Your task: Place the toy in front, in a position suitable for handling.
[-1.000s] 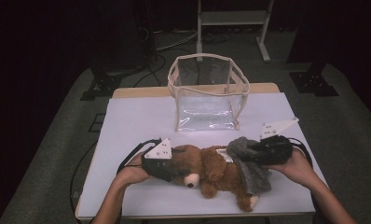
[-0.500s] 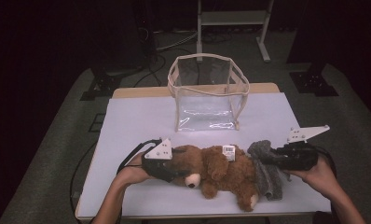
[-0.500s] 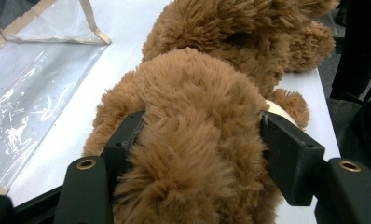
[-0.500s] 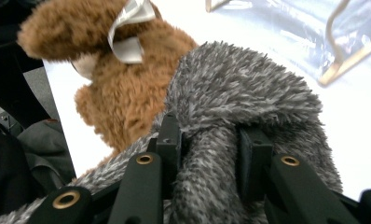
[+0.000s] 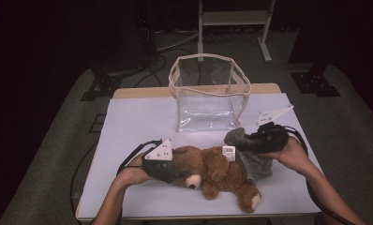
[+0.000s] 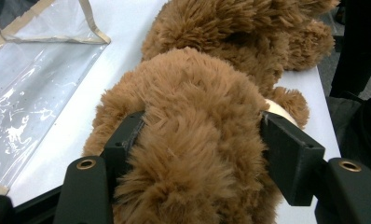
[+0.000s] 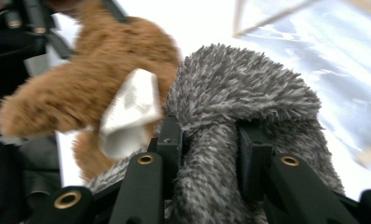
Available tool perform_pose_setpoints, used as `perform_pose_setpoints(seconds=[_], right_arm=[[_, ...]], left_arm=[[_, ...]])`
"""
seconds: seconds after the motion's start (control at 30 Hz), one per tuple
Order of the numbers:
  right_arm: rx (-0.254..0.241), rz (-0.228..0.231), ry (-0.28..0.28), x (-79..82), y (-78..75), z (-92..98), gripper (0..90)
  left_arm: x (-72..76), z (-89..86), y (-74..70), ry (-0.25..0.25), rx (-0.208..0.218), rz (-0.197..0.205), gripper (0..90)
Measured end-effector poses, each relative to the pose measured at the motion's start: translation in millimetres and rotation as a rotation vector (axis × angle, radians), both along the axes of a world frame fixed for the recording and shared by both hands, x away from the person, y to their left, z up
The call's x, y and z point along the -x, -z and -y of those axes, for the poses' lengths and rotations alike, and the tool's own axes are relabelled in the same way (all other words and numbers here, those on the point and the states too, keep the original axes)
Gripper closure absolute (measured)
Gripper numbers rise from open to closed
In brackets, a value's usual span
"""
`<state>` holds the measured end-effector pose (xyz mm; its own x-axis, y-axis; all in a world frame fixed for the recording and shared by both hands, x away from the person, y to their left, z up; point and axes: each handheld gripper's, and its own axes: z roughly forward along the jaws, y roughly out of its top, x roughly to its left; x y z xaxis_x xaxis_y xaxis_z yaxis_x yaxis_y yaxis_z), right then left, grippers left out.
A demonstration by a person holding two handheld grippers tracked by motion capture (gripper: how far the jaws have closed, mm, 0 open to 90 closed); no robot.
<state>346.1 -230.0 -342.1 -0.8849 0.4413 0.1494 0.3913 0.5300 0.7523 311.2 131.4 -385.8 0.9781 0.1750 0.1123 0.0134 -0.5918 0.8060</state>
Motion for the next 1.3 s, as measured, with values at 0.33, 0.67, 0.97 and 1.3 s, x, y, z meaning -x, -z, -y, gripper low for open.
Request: perform_pose_setpoints(seconds=[0.33,0.67,0.97,1.3], right_arm=[[0.008,0.0,-0.182,22.2,-2.5,-63.7,66.8],[-0.006,0.037,-0.069,35.0,4.0,-15.0,67.0],[-0.047,0.003,0.146,45.4,24.1,63.5,67.0],[-0.053,0.059,0.042,15.5,8.4,-0.7,67.0]], left_arm=[[2.0,0.7,-0.8,0.002,-0.014,0.01,35.6],[0.9,-1.0,0.6,-0.005,0.005,0.003,35.3],[0.0,1.5,0.2,-0.01,0.01,0.002,35.2],[0.1,0.0,1.4,-0.014,0.012,-0.006,35.1]])
